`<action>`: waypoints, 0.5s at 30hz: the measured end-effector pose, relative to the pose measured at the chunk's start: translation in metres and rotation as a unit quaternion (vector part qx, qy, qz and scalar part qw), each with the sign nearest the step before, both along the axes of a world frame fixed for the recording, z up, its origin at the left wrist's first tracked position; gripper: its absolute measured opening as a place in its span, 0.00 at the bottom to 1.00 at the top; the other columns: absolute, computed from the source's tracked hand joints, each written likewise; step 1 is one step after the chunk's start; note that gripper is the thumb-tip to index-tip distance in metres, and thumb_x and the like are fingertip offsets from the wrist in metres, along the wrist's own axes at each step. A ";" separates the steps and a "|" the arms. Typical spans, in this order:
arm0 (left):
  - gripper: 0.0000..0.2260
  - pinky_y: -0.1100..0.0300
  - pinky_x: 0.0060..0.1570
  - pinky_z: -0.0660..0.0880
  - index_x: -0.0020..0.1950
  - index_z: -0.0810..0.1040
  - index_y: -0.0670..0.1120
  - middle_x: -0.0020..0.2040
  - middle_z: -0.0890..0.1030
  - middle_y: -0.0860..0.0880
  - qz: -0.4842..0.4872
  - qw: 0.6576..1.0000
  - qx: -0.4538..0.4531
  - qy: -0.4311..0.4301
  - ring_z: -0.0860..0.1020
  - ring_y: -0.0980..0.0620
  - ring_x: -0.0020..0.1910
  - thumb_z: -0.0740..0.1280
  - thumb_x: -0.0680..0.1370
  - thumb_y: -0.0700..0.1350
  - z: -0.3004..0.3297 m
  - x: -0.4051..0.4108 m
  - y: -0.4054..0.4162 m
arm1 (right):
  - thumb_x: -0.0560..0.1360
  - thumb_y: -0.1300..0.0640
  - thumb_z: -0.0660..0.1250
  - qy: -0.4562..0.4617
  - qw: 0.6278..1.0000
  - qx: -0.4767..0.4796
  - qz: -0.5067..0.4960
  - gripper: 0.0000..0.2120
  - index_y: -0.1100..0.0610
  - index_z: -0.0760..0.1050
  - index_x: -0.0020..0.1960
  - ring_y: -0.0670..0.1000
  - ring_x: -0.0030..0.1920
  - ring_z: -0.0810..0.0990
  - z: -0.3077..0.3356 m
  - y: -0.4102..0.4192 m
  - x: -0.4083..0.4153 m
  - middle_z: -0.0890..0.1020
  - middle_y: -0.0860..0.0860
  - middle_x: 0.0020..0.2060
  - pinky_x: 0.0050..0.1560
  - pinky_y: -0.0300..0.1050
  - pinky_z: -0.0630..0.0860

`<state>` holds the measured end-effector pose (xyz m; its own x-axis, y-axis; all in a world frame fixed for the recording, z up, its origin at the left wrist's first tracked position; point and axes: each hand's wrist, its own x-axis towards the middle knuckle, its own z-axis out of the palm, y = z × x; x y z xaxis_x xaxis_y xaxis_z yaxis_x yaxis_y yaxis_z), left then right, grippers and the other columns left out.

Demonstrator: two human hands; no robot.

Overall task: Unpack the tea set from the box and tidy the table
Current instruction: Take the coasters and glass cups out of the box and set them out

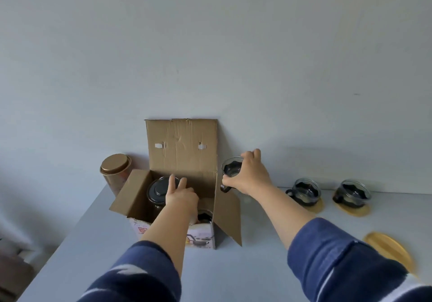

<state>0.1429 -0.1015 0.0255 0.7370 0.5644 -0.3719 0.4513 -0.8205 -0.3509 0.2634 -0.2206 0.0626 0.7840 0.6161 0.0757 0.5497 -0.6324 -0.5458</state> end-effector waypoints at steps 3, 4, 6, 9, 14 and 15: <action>0.19 0.34 0.67 0.28 0.69 0.72 0.52 0.74 0.68 0.50 -0.006 0.998 0.002 0.067 0.51 0.43 0.78 0.62 0.78 0.47 -0.009 0.013 -0.003 | 0.63 0.41 0.74 0.013 1.000 -0.006 -0.021 0.40 0.59 0.63 0.67 0.58 0.58 0.75 -0.011 -0.019 0.004 0.63 0.53 0.60 0.52 0.49 0.76; 0.18 0.34 0.67 0.28 0.68 0.73 0.51 0.72 0.70 0.49 0.004 0.996 -0.001 0.084 0.54 0.43 0.78 0.61 0.79 0.47 -0.012 0.017 -0.006 | 0.63 0.41 0.73 0.015 1.000 -0.009 -0.026 0.40 0.59 0.63 0.67 0.58 0.59 0.75 -0.015 -0.025 0.005 0.63 0.52 0.60 0.52 0.49 0.76; 0.17 0.36 0.69 0.29 0.69 0.72 0.51 0.72 0.70 0.49 0.019 0.995 -0.001 0.101 0.55 0.42 0.77 0.58 0.80 0.48 -0.018 0.021 -0.009 | 0.64 0.41 0.73 0.015 0.999 -0.015 -0.036 0.39 0.58 0.63 0.67 0.57 0.59 0.74 -0.022 -0.033 0.006 0.64 0.52 0.60 0.50 0.48 0.75; 0.17 0.37 0.70 0.29 0.69 0.72 0.51 0.72 0.71 0.49 0.021 0.996 -0.005 0.087 0.57 0.42 0.77 0.57 0.81 0.49 -0.023 0.022 -0.009 | 0.64 0.42 0.73 0.022 0.998 -0.014 -0.052 0.38 0.57 0.63 0.66 0.56 0.59 0.74 -0.031 -0.041 0.005 0.64 0.52 0.60 0.48 0.46 0.73; 0.18 0.38 0.73 0.39 0.65 0.75 0.50 0.65 0.77 0.50 0.018 0.999 -0.042 0.026 0.66 0.44 0.72 0.61 0.79 0.55 -0.012 0.015 -0.005 | 0.64 0.43 0.74 0.047 0.997 0.000 -0.068 0.39 0.56 0.62 0.68 0.56 0.60 0.73 -0.036 -0.051 0.003 0.65 0.53 0.61 0.48 0.44 0.71; 0.20 0.40 0.75 0.44 0.65 0.75 0.50 0.64 0.78 0.50 0.022 0.998 -0.061 -0.004 0.69 0.45 0.70 0.62 0.77 0.58 -0.007 0.012 -0.004 | 0.64 0.43 0.73 0.049 0.997 0.001 -0.068 0.39 0.56 0.62 0.68 0.56 0.61 0.72 -0.036 -0.053 0.002 0.66 0.54 0.62 0.50 0.44 0.71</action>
<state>0.1545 -0.1058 0.0184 0.7158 0.5462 -0.4351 0.4893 -0.8368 -0.2456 0.2659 -0.2733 0.0262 0.8638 0.5039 -0.0037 0.4035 -0.6960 -0.5940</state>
